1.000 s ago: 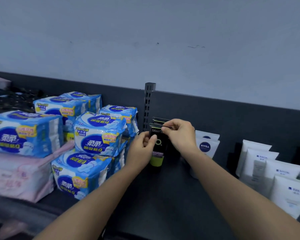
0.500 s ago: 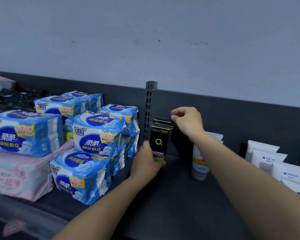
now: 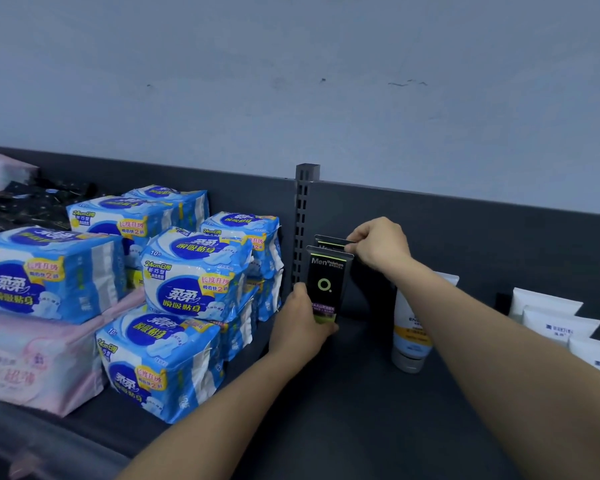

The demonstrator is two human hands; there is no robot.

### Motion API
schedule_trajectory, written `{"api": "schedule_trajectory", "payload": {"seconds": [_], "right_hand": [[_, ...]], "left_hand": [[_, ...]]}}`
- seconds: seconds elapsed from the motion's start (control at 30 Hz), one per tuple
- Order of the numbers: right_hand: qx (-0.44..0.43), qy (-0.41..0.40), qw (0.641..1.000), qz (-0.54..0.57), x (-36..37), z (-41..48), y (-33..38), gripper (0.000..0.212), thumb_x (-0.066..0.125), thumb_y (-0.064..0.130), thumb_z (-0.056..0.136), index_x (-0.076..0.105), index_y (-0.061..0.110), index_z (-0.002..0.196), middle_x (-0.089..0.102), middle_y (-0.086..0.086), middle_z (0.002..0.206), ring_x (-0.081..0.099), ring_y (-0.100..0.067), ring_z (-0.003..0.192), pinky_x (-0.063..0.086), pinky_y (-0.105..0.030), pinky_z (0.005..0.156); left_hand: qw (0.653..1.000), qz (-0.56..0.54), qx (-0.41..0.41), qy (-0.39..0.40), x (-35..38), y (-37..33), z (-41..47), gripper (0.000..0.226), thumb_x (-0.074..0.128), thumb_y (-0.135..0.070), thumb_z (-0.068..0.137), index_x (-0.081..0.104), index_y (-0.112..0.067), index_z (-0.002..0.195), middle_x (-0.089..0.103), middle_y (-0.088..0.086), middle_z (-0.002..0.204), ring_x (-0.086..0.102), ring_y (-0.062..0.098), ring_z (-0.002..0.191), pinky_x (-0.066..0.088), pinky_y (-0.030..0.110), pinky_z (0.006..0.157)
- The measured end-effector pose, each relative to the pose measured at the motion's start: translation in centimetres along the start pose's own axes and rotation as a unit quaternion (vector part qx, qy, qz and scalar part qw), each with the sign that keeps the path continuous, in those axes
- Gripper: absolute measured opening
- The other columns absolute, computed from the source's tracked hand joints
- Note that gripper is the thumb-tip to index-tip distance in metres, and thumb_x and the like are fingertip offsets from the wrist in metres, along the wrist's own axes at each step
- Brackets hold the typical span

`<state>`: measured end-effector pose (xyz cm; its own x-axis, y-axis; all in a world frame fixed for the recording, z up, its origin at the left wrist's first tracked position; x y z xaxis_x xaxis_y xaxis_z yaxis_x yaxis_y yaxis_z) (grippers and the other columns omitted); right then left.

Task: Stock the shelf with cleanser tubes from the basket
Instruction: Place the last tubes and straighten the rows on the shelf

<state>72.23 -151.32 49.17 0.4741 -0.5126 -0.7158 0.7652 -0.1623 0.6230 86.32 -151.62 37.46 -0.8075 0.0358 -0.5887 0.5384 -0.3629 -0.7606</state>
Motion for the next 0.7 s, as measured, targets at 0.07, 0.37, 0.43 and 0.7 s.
{"api": "schedule_trajectory", "payload": {"seconds": [0.07, 0.37, 0.43, 0.7], "right_hand": [[0.005, -0.003, 1.0, 0.004, 0.0, 0.1, -0.1, 0.015, 0.075, 0.018, 0.083, 0.074, 0.014, 0.097, 0.071, -0.006, 0.106, 0.063, -0.02, 0.098, 0.046, -0.025, 0.081], [-0.016, 0.014, 1.0, 0.001, 0.0, 0.3, -0.5, 0.021, 0.072, 0.019, 0.086, 0.073, 0.014, 0.106, 0.07, -0.005, 0.112, 0.062, -0.022, 0.107, 0.049, -0.029, 0.09], [-0.021, 0.019, 1.0, -0.002, 0.0, 0.2, -0.5, 0.023, 0.071, 0.02, 0.086, 0.072, 0.014, 0.109, 0.07, -0.005, 0.113, 0.062, -0.022, 0.107, 0.049, -0.031, 0.092], [-0.046, 0.018, 0.998, -0.028, -3.6, -1.0, -0.3, 0.018, 0.071, 0.022, 0.086, 0.074, 0.017, 0.103, 0.071, -0.002, 0.11, 0.062, -0.019, 0.107, 0.047, -0.027, 0.088]], "left_hand": [[1.0, 0.0, -0.003, -0.005, 0.2, -0.1, 0.2, 0.056, 0.082, -0.027, 0.071, 0.041, -0.02, 0.11, 0.057, -0.001, 0.12, 0.056, 0.02, 0.11, 0.049, 0.035, 0.085], [1.0, 0.006, -0.007, -0.008, 0.6, -0.4, 0.6, 0.057, 0.081, -0.027, 0.071, 0.041, -0.017, 0.111, 0.056, 0.002, 0.12, 0.056, 0.023, 0.111, 0.049, 0.04, 0.088], [1.0, 0.004, -0.011, -0.004, 0.6, -0.3, 0.7, 0.058, 0.081, -0.026, 0.071, 0.041, -0.017, 0.112, 0.056, 0.002, 0.121, 0.055, 0.023, 0.111, 0.049, 0.04, 0.089], [1.0, -0.007, -0.008, 0.026, 0.5, 0.1, 0.7, 0.079, 0.082, -0.025, 0.069, 0.036, -0.017, 0.132, 0.053, 0.003, 0.13, 0.052, 0.022, 0.119, 0.047, 0.041, 0.096]]}}
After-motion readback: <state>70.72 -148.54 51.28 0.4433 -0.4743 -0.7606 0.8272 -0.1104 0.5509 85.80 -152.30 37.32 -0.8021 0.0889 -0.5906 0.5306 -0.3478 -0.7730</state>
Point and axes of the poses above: each hand's wrist, its own z-axis towards the middle knuckle, its own x-axis out of the palm, y = z × x, the point moved 1 cm from there along z, towards the middle knuckle
